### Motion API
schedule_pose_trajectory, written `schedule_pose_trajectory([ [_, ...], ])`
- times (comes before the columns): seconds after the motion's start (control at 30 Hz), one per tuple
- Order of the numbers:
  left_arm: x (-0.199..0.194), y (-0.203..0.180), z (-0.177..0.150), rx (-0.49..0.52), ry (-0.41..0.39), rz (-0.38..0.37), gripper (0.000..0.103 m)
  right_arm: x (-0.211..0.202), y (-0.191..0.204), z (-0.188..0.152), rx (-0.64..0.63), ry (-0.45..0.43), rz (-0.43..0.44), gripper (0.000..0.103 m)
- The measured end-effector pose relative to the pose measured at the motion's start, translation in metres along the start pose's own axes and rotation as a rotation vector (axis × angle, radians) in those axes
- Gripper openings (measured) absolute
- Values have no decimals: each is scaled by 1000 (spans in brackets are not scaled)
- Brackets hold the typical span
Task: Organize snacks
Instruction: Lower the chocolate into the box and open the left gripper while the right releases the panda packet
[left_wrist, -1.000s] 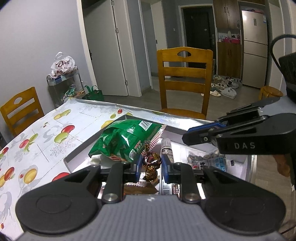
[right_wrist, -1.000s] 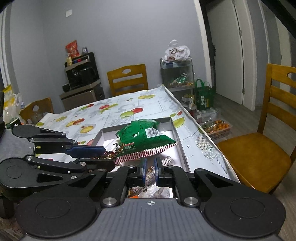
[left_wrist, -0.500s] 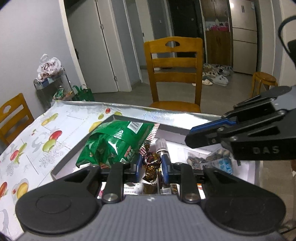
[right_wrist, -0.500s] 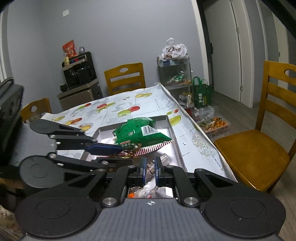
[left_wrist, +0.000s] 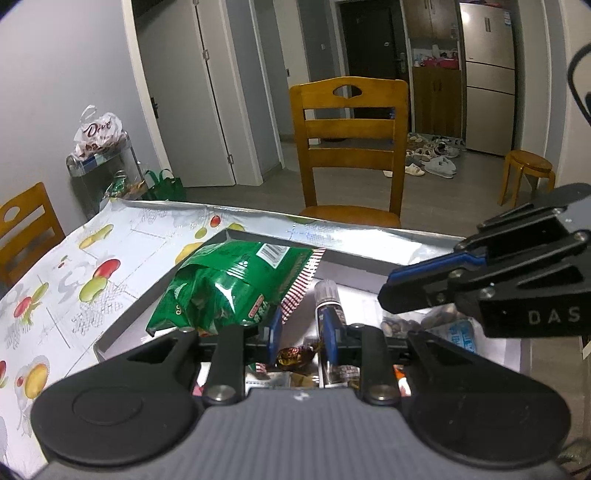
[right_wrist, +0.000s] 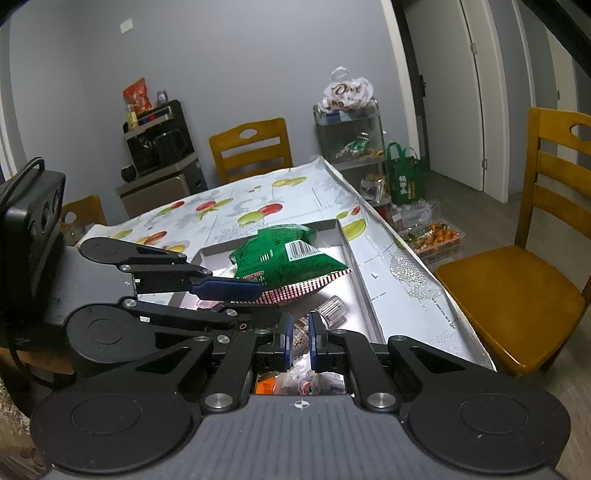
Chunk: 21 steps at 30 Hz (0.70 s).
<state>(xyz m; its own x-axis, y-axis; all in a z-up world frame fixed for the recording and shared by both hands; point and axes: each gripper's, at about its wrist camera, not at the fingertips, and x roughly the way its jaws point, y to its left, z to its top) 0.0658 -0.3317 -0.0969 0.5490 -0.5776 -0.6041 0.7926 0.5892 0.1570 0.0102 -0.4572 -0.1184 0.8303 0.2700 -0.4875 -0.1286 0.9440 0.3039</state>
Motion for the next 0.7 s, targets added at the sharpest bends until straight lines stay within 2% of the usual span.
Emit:
schedule_pose_trajectory([
  [0.03, -1, 0, -1, -1, -1, -4, 26, 0, 0, 0, 0, 2, -3, 12],
  [0.1, -6, 0, -2, -6, -1, -14, 39, 0, -1, 0, 1, 6, -8, 12],
  [0.17, -13, -1, -6, -5, -5, -25, 61, -1, 2, -1, -3, 12, -14, 16],
  [0.2, -17, -2, -8, -6, -10, -29, 64, -1, 4, -2, -6, 12, -19, 16],
  [0.27, -27, -3, -13, -11, -18, -28, 76, -3, 9, -4, -13, 23, -22, 27],
  [0.3, -31, -3, -15, -14, -17, -24, 78, -4, 12, -5, -16, 28, -25, 30],
  [0.37, -41, -3, -20, -15, -16, -15, 81, -8, 20, -8, -28, 26, -49, 47],
  [0.4, -48, -2, -24, -16, -19, -10, 81, -11, 23, -8, -27, 23, -67, 53],
  [0.47, -60, 1, -29, -25, -31, 3, 84, -17, 28, -9, -13, 14, -89, 73],
  [0.5, -68, 3, -32, -32, -43, 14, 85, -21, 30, -10, 0, 10, -95, 77],
  [0.57, -82, 7, -38, -49, -63, 28, 89, -28, 35, -12, 30, 6, -98, 92],
  [0.63, -95, 12, -44, -75, -78, 26, 93, -34, 42, -14, 54, 6, -93, 99],
  [0.7, -108, 14, -51, -91, -85, 22, 95, -39, 50, -17, 69, 16, -97, 100],
])
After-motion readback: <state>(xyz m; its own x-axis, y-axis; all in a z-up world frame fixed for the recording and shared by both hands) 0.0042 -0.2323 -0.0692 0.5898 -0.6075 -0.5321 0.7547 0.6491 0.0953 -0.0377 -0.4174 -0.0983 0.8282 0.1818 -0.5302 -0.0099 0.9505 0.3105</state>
